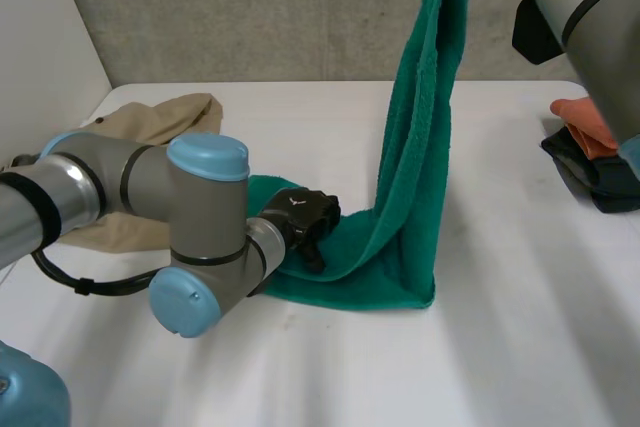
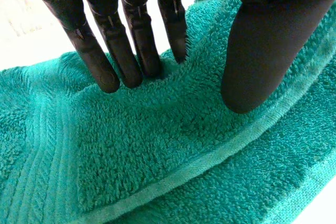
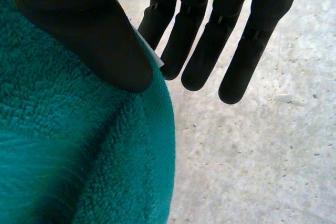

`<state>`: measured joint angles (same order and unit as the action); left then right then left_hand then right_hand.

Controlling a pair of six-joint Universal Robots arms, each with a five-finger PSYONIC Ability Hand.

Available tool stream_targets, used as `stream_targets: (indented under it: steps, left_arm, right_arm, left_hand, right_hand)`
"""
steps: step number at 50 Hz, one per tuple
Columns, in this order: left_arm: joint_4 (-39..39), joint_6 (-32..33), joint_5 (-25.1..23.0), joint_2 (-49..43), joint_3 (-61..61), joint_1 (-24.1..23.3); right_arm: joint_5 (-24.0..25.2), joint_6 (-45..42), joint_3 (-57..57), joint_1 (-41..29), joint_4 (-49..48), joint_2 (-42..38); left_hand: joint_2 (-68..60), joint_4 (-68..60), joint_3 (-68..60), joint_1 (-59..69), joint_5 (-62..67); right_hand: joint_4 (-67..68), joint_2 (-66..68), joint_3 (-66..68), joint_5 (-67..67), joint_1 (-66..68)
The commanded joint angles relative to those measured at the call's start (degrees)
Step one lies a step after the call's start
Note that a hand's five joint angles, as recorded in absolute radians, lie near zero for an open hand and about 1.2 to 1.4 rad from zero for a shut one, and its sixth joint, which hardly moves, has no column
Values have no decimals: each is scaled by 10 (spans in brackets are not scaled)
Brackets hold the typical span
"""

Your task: Fold the laundry.

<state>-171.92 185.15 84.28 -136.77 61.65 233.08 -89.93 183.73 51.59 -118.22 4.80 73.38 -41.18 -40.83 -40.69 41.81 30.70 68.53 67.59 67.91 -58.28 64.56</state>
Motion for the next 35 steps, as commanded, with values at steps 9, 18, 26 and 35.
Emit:
stream_targets:
  steps: [9,18,26,35]
  left_arm:
    - [55,6,83,15,-49,-16]
    - [104,164,80,96,-70,45]
    - [71,268,77,14,-307,87]
    - [-75,229,98,-3,-573,92]
  right_arm:
    - [21,-14,39,39,4,14]
    - [56,-280,94,52,37,-96]
    - [-15,-228,-23,30,-96,-196]
    - [-99,-109,-136,40,-429,-234]
  left_hand:
    - [-388,-392,-393,382,393]
    - [-388,-392,-393,382,393]
    - [-388,-392,-393,382,393]
    - [-388,-392,-393,382,393]
  right_hand:
    - [115,124,121,-117,154]
    - [115,124,121,-117,154]
    - [115,124,121,-117,154]
    - [115,124,121,-117,154]
